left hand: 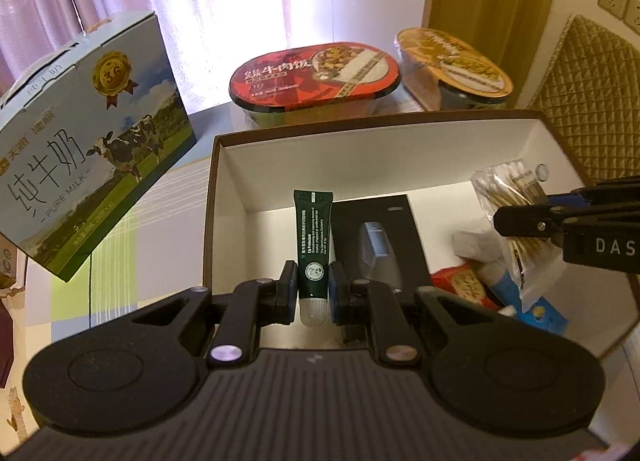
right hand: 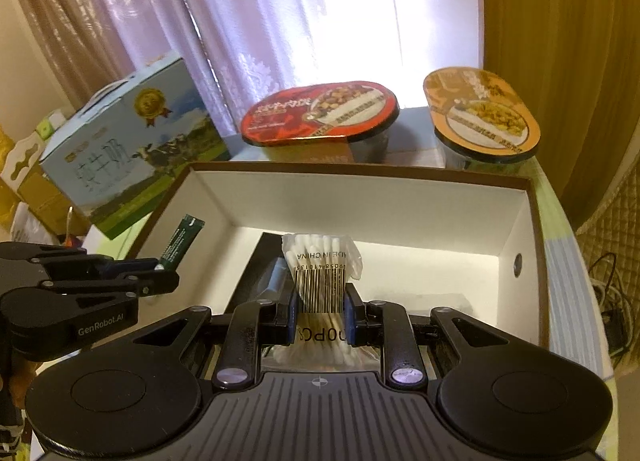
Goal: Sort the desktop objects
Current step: 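Carry the green tube and swab bag over the brown box, then lower both items into the brown box and open both grippers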
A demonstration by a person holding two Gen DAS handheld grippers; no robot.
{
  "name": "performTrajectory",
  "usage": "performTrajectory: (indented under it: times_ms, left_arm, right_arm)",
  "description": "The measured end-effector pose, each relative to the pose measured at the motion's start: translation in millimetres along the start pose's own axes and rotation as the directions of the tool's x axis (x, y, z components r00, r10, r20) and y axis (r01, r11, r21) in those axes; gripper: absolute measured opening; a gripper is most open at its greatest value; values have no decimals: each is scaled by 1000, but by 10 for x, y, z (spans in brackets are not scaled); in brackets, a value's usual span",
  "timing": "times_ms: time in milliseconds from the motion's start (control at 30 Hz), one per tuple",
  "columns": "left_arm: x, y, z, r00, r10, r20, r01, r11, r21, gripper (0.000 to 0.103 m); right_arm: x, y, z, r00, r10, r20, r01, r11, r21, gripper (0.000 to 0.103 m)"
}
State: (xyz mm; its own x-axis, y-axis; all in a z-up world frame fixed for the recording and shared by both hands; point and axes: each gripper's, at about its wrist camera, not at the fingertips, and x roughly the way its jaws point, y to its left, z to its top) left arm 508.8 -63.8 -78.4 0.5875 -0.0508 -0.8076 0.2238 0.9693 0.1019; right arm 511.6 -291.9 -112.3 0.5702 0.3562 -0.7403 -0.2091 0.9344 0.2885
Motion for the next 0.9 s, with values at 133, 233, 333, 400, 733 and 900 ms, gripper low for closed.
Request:
performTrajectory:
  times_ms: [133, 233, 333, 400, 733, 900]
  left_arm:
    - [198, 39, 66, 1000, 9, -24, -9, 1000, 5, 12]
    - [329, 59, 107, 999, 11, -42, -11, 1000, 9, 12]
    - [439, 60, 142, 998, 14, -55, -13, 1000, 19, 12]
    - [509, 62, 158, 998, 20, -63, -18, 1000, 25, 12]
    - [752, 11, 179, 995, 56, -79, -50, 996, 76, 12]
    - [765, 22, 193, 996, 52, -72, -47, 996, 73, 17]
  right_arm:
    - [167, -92, 41, 1000, -6, -16, 6, 1000, 27, 19]
    - [272, -157, 64, 1000, -12, -26, 14, 999, 51, 19]
    - [360, -211, 80, 999, -11, -37, 14, 998, 67, 19]
    - [413, -247, 86, 999, -10, -44, 14, 997, 80, 19]
    - [570, -355, 100, 998, -6, -61, 13, 994, 109, 19]
    - [592, -371, 123, 998, -3, -61, 10, 994, 112, 19]
